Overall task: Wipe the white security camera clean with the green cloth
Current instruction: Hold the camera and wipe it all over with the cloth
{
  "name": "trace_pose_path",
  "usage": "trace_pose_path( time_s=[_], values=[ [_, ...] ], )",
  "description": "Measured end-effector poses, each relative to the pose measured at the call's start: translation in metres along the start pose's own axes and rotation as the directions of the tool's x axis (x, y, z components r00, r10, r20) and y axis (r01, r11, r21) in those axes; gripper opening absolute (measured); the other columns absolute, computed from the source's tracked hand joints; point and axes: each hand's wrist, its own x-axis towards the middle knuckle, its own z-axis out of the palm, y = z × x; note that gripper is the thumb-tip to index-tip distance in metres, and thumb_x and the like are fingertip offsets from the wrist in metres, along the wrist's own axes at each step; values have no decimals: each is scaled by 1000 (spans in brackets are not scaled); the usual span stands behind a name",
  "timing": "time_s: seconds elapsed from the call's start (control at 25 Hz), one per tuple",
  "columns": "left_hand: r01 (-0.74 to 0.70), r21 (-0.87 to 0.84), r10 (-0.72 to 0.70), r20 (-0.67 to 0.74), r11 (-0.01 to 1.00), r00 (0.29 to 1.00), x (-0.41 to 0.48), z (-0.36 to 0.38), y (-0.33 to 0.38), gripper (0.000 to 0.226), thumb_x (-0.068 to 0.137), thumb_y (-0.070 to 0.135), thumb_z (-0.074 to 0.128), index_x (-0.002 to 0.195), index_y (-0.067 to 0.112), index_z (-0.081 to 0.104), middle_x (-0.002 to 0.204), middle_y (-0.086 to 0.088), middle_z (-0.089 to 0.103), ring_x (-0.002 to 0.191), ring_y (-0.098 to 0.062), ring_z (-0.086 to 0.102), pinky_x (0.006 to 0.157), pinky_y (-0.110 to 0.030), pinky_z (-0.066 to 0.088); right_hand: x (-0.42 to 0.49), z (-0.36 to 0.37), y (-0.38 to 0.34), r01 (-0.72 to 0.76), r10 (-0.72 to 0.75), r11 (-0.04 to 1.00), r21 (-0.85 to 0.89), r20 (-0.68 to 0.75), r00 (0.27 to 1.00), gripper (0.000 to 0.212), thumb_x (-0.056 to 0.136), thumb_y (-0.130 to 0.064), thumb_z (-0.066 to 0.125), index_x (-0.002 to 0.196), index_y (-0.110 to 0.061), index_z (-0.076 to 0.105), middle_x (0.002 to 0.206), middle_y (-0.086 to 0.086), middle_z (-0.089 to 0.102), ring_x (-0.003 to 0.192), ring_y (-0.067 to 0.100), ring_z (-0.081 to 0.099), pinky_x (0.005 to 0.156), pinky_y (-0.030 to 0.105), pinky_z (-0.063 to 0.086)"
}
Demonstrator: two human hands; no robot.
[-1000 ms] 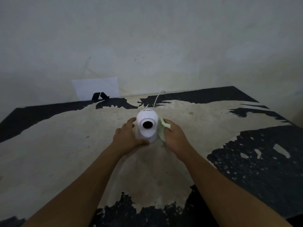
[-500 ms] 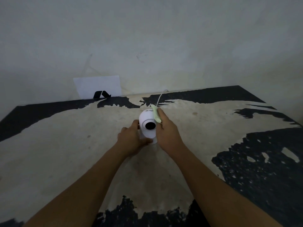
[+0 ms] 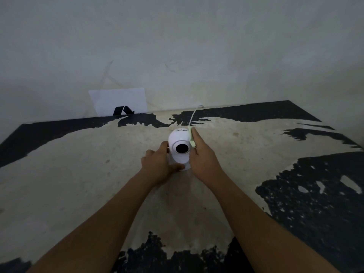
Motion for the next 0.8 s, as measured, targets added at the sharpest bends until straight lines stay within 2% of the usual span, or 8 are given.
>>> trace_pose_path(
  time_s=[0.16, 0.24, 0.32, 0.44, 0.48, 0.64, 0.8],
  values=[
    [2, -13, -2, -24, 1000, 1000, -2, -1, 2, 83, 66, 60, 68, 132, 28, 30, 132, -9, 52, 121, -33, 40, 91, -41, 29, 2, 11, 12, -165, 180, 976, -139, 103, 978, 63, 97, -22, 44, 150, -16, 11, 144, 19, 44, 128, 34, 47, 104, 41, 38],
    [-6, -27, 5, -28, 1000, 1000, -3, -1, 2, 82, 65, 60, 68, 131, 28, 31, 131, -9, 52, 120, -33, 40, 90, -41, 29, -9, 11, 17, -208, 240, 962, -177, 178, 954, 63, 99, -24, 37, 151, -15, 2, 148, 22, 39, 132, 34, 43, 108, 42, 35],
    [-11, -26, 11, -25, 1000, 1000, -3, -1, 2, 82, 66, 59, 69, 131, 27, 30, 131, -10, 52, 120, -34, 40, 90, -41, 29, -19, 5, 15, -105, 152, 967, -231, 195, 969, 66, 99, -18, 36, 150, -13, -4, 150, 21, 36, 133, 33, 42, 108, 40, 34],
    [-4, 8, 5, -24, 1000, 1000, -3, -2, 3, 84, 67, 58, 68, 134, 27, 29, 133, -12, 51, 122, -34, 40, 93, -42, 30, -19, -7, 0, 47, -26, 978, -204, 102, 994, 67, 97, -13, 37, 150, -17, -3, 147, 19, 41, 128, 31, 47, 103, 38, 38],
    [0, 13, 0, -21, 1000, 1000, -3, -3, 4, 84, 68, 58, 68, 135, 27, 29, 134, -12, 50, 122, -34, 39, 94, -42, 30, -14, -8, -4, 49, -31, 979, -199, 93, 995, 67, 97, -13, 38, 150, -18, -2, 146, 19, 41, 127, 31, 47, 104, 38, 39],
    [3, 7, -2, -19, 1000, 1000, -3, -2, 5, 83, 67, 57, 69, 134, 27, 29, 135, -9, 51, 122, -33, 40, 93, -42, 29, 2, -1, -1, -93, 112, 979, -179, 100, 989, 64, 96, -14, 43, 151, -17, 11, 144, 18, 45, 126, 32, 49, 103, 39, 39],
    [-20, -3, 20, -34, 1000, 999, -4, 1, 2, 85, 68, 57, 68, 136, 26, 28, 132, -9, 53, 121, -34, 42, 91, -40, 32, -23, -6, 8, -36, 100, 959, -280, 216, 971, 61, 98, -14, 39, 151, -12, 8, 143, 20, 47, 123, 31, 51, 99, 35, 41]
  ],
)
